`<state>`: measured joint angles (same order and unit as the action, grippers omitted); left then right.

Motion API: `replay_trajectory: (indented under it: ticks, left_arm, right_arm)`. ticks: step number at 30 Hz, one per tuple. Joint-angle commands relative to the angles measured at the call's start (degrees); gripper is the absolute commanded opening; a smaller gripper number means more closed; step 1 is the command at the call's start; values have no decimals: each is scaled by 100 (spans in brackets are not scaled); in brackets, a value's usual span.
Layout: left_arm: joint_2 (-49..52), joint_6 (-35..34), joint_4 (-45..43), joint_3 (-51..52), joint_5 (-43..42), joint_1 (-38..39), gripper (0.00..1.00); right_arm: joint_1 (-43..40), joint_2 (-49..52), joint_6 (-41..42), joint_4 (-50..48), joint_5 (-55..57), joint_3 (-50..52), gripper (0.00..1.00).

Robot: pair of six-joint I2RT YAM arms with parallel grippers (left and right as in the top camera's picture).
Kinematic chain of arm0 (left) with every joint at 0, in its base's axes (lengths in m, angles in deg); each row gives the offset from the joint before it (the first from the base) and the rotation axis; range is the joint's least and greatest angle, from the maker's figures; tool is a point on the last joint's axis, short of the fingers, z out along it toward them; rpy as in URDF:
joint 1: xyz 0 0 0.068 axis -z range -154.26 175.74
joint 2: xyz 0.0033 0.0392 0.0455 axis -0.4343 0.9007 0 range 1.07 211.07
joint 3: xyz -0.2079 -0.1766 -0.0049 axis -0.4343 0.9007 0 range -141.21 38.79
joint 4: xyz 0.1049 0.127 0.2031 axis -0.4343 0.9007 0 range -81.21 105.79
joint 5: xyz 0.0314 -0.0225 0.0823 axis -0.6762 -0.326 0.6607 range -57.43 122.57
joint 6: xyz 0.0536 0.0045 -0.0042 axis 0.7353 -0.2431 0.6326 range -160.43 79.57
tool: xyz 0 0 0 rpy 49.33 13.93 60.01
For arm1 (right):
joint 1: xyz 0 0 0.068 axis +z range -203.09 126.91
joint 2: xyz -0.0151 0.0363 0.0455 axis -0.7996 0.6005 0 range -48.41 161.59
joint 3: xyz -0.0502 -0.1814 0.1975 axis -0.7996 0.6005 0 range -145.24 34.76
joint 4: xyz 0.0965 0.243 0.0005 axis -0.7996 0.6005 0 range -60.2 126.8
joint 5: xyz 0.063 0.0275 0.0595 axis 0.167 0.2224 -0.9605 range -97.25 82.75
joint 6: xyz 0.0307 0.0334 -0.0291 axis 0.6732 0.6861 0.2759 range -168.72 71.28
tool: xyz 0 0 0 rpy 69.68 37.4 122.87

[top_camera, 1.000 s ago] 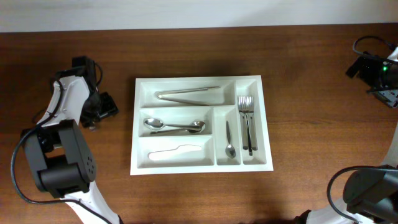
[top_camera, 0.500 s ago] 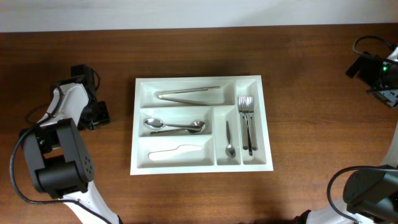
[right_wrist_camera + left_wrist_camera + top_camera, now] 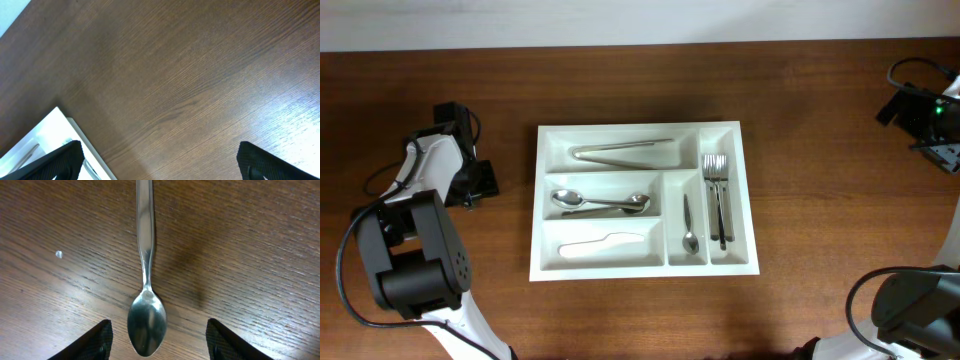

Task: Pack container
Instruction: 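Lower the left gripper onto the last teaspoon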

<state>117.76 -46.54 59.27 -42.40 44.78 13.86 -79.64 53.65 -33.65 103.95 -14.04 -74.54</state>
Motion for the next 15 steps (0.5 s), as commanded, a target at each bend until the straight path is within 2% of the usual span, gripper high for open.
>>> replay_trajectory:
  ticks: [1,15]
  left_arm:
    - [-33,-216,-7,90,-83,-28,62]
    - [-33,-369,-103,570,-81,-57,60]
  right_arm:
    - [-15,-76,46,2,-13,-63,99]
    - [-15,-76,46,2,-11,-63,99]
